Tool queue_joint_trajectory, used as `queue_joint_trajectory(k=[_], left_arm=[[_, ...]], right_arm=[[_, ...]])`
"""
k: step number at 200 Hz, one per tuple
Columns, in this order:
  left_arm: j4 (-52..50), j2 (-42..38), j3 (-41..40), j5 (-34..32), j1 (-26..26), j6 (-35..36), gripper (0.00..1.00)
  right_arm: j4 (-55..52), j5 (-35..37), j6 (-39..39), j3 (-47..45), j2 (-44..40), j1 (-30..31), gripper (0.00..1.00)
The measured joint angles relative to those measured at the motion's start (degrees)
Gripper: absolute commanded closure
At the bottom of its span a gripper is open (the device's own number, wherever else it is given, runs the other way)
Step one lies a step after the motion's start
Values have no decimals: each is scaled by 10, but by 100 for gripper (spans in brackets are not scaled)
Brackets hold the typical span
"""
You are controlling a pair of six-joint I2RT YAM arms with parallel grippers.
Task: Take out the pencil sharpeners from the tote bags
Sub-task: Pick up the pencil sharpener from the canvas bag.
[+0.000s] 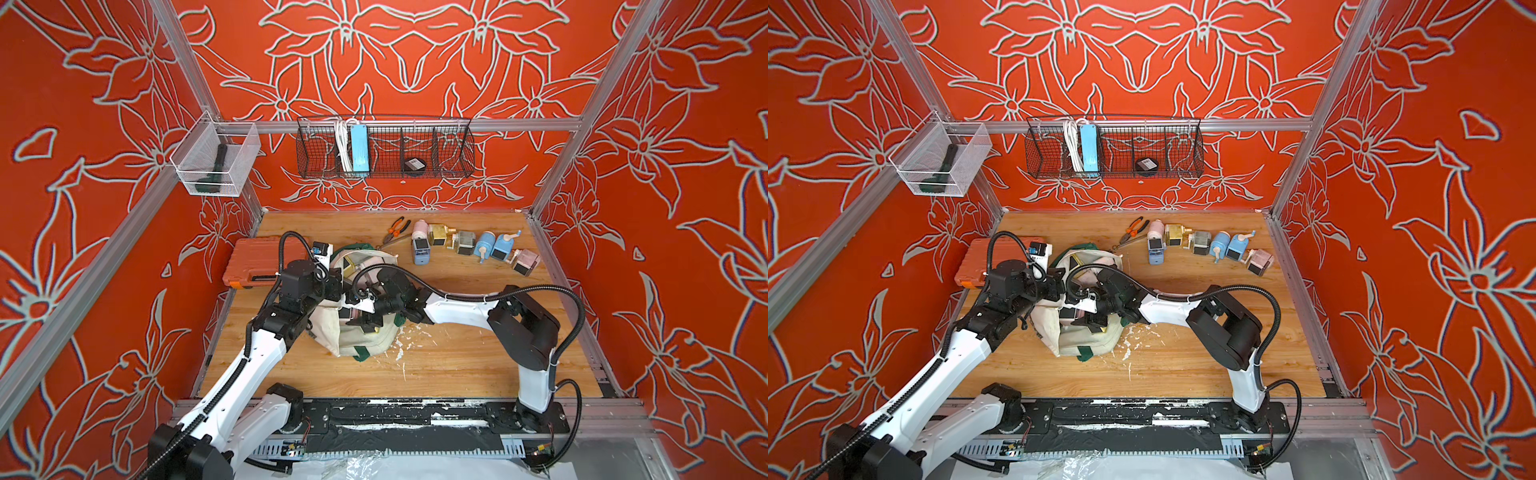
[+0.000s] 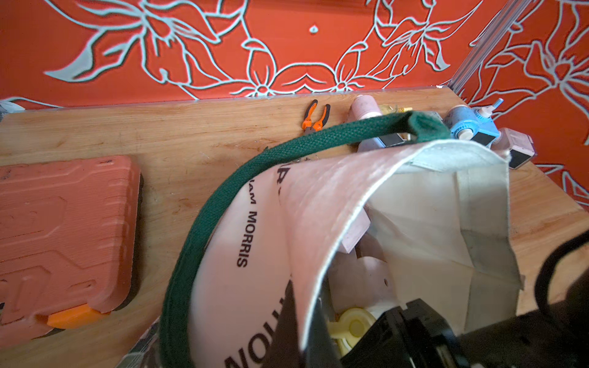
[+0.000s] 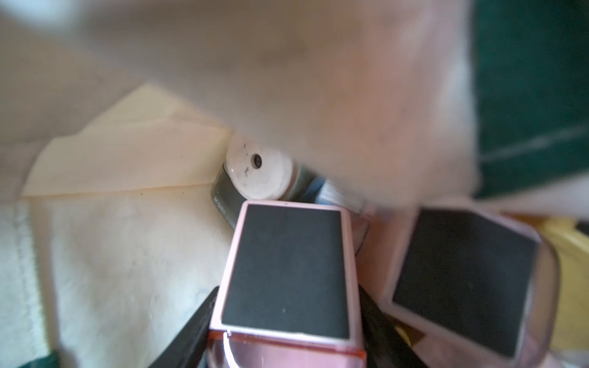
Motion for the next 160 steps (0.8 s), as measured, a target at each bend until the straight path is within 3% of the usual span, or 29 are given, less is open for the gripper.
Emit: queue_joint_trajectory(k=[88, 160], left_arm=[[0, 0, 0, 0, 0, -2, 100], [0, -1, 0, 3, 0, -3, 100]], right_arm=[[55, 34, 170, -108, -91, 2, 86], [46, 68, 252, -156, -216, 2, 88]])
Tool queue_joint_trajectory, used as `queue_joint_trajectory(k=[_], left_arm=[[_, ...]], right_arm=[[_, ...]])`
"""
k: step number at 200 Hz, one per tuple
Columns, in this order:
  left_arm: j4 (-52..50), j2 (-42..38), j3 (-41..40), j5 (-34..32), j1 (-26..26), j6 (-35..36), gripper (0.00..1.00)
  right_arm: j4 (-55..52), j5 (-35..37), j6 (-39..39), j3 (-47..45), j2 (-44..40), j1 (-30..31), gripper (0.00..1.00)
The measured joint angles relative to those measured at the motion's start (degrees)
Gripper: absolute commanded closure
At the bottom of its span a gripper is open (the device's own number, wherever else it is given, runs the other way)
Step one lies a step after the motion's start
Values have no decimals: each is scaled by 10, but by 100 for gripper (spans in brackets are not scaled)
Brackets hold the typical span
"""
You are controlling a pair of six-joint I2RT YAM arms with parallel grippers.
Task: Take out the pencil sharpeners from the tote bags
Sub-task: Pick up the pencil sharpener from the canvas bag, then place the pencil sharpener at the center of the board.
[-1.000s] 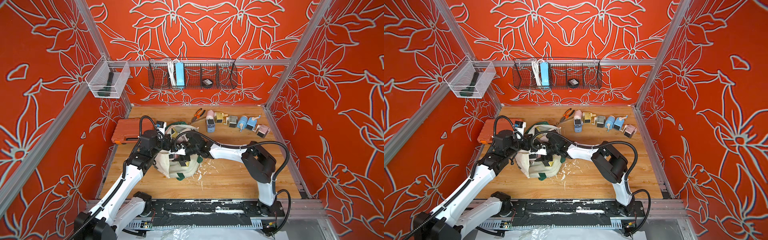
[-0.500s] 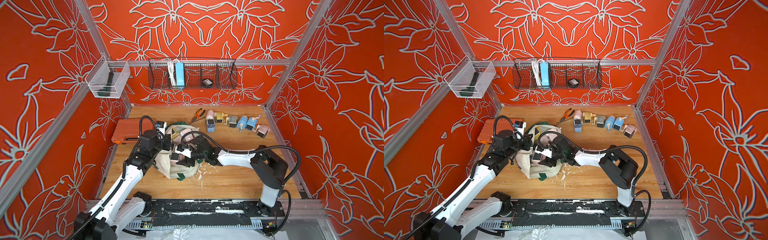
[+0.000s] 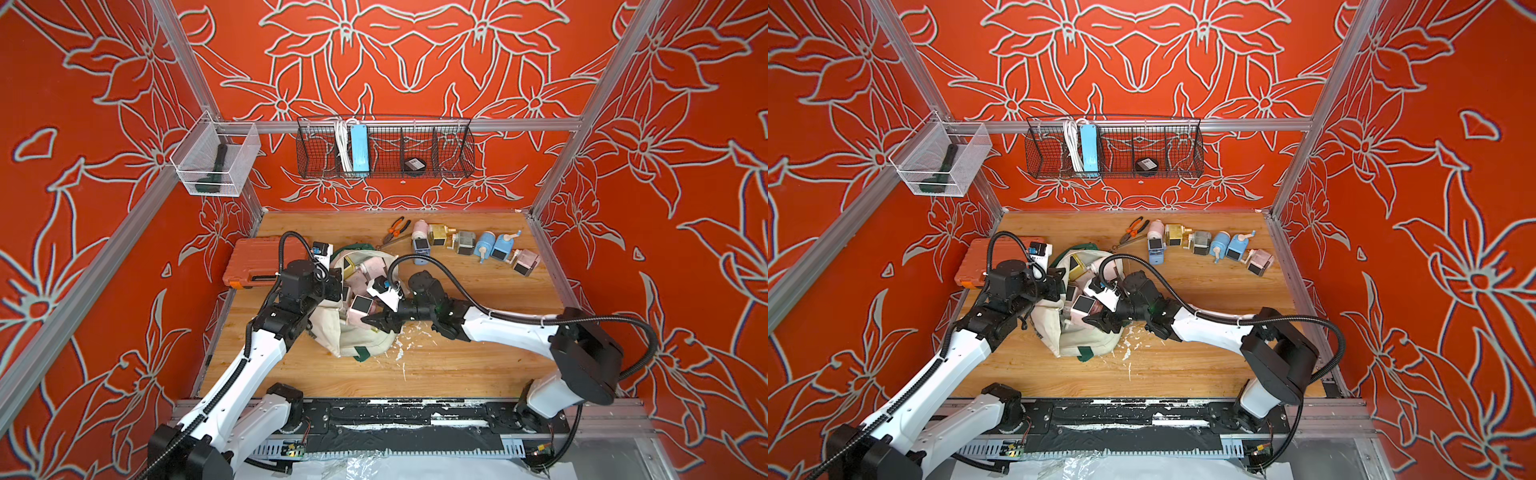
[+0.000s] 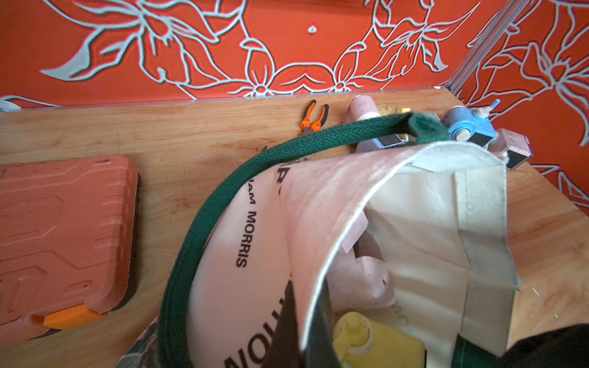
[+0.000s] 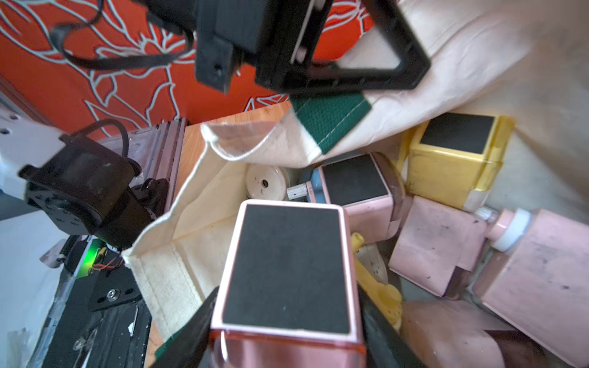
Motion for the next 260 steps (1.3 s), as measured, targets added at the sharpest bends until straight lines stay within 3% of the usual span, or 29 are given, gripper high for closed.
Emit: queue_joint_trajectory(k=[102, 174, 219, 260], left_arm=[[-1, 0, 0, 0, 0, -1, 100], [-1, 0, 0, 0, 0, -2, 100], [-2, -1, 0, 0, 0, -2, 100], [-2, -2, 0, 2, 0, -2, 100]], right_arm=[[-91, 83, 65, -15, -169, 0, 91], [-154, 141, 77, -9, -239, -12, 92], [-187, 189, 92, 15, -257, -92, 92], [-220, 303, 96, 31, -242, -166, 92]])
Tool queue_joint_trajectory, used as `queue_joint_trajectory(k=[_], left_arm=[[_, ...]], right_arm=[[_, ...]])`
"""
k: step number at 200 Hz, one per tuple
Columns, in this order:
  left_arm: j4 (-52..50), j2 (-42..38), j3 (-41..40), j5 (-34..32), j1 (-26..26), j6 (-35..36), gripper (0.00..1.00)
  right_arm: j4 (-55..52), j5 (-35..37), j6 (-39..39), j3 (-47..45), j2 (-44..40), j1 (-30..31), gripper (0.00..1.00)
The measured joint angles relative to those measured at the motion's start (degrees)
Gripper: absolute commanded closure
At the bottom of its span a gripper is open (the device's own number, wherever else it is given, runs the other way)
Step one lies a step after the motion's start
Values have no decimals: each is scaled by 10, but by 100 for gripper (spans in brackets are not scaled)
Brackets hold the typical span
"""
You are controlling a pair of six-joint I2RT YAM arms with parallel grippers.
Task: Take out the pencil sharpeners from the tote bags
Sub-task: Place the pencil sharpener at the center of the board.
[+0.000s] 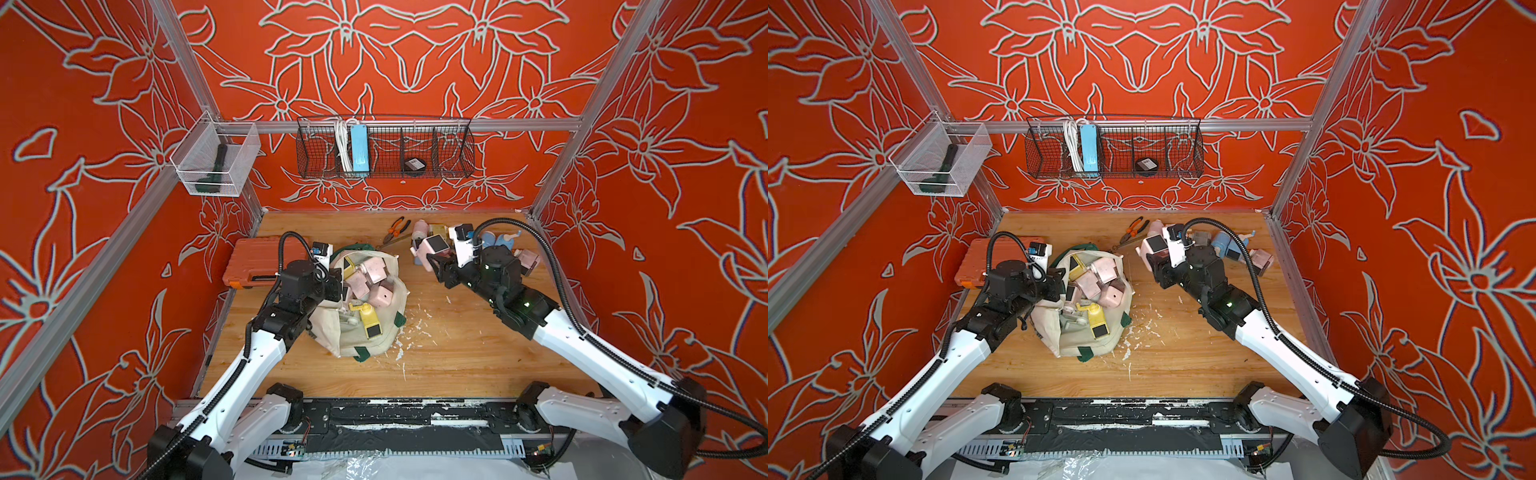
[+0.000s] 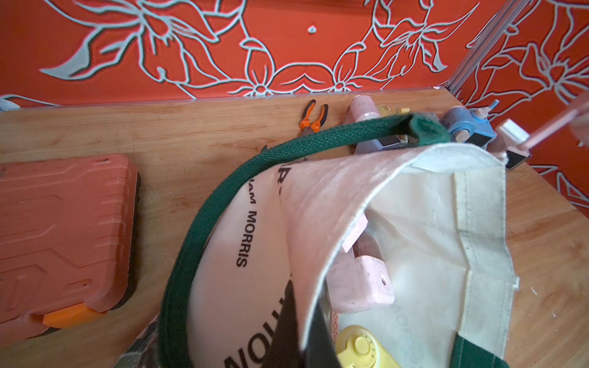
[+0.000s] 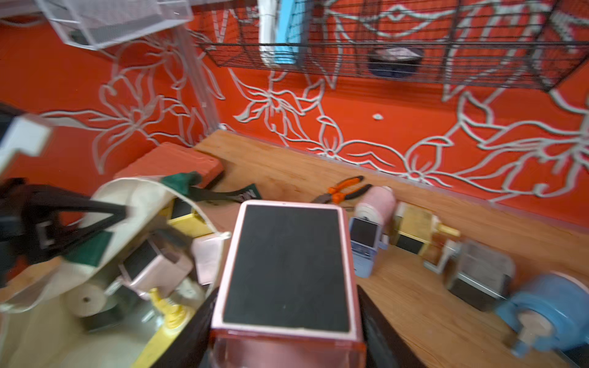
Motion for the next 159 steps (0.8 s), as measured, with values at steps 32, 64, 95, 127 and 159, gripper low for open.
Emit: queue_joint_trajectory(k=[32, 64, 95, 127, 159], left_arm=[[0, 0, 0, 0, 0, 0, 100], [-1, -3, -1, 0, 0, 0, 100], [-1, -3, -2, 0, 0, 0, 100], [-1, -3, -2, 0, 0, 0, 100], [-1, -3, -2, 0, 0, 0, 100]], right_arm=[[-1, 52, 0, 12, 70, -38, 93], [3, 69, 1, 13, 144, -78, 93], [5, 61, 12, 23, 205, -120, 94], [10, 30, 25, 64, 276, -155, 94], [28, -2, 41, 97, 336, -178, 96]])
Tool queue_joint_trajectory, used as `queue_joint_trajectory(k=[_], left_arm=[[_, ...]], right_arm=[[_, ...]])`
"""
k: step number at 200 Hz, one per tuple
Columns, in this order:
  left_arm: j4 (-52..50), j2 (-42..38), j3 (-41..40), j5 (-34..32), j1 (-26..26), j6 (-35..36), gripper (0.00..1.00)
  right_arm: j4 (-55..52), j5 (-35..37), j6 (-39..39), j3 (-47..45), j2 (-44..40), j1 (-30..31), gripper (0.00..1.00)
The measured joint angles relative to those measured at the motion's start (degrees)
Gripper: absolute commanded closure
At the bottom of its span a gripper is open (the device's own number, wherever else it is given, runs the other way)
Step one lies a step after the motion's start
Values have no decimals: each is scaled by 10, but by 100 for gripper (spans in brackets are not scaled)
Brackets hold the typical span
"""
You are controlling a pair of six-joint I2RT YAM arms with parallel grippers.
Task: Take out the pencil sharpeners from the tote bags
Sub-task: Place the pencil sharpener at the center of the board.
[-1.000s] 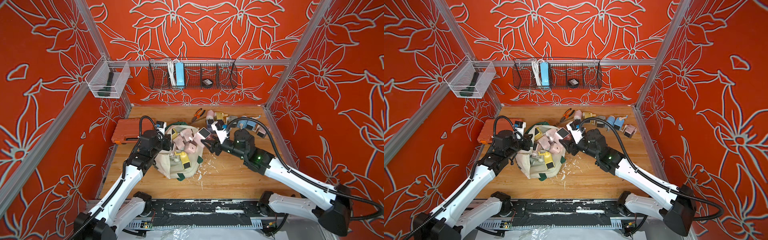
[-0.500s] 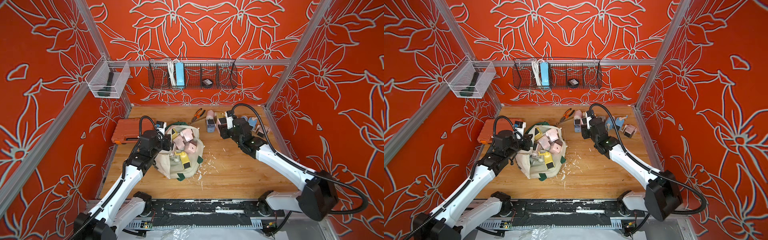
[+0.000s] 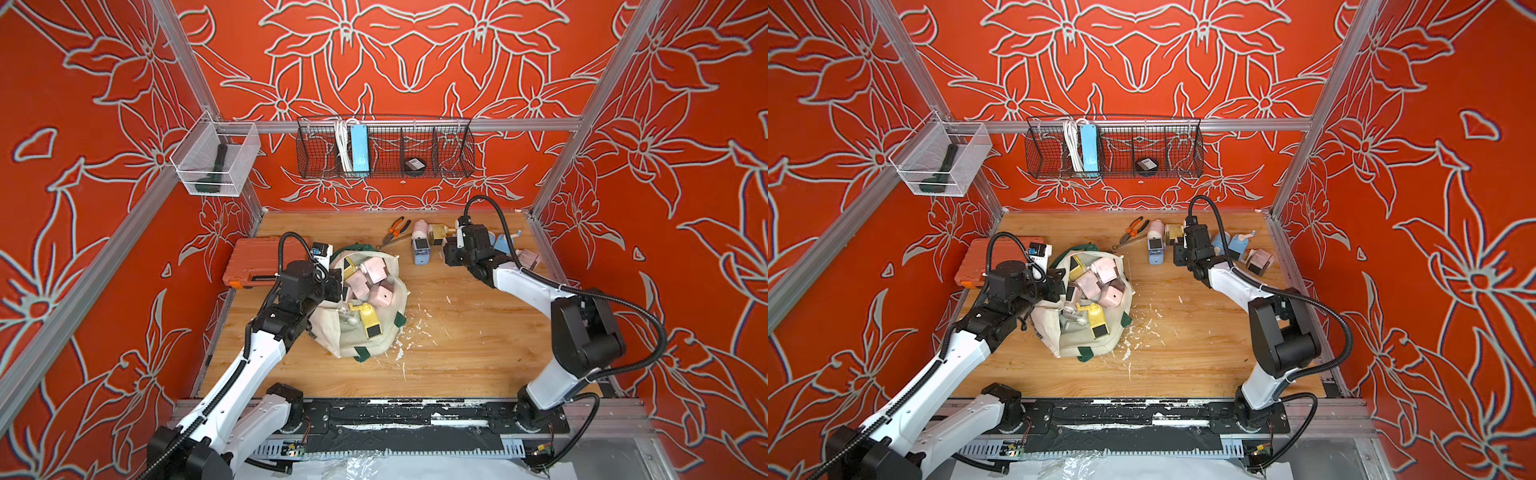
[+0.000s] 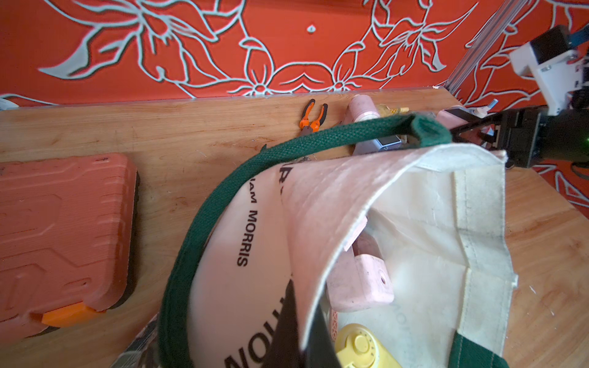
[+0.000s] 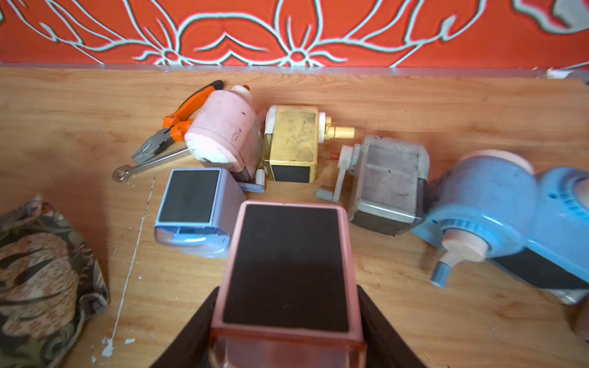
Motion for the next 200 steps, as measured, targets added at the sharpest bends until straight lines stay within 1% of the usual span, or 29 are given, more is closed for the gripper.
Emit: queue_joint_trajectory(k=[40, 84, 124, 188, 200], left_arm=[[0, 0, 0, 0, 0, 0, 100], [0, 0, 0, 0, 0, 0, 100], [0, 1, 0, 0, 0, 0, 100], [0, 1, 0, 0, 0, 0, 100], [0, 1, 0, 0, 0, 0, 100]], right_arm=[[17, -38, 19, 40, 64, -11, 97], [9, -28, 23, 66, 105, -11, 97], [10, -21, 24, 67, 128, -11, 96], [46, -16, 23, 68, 143, -10, 89], [49, -16, 22, 71, 146, -8, 85]])
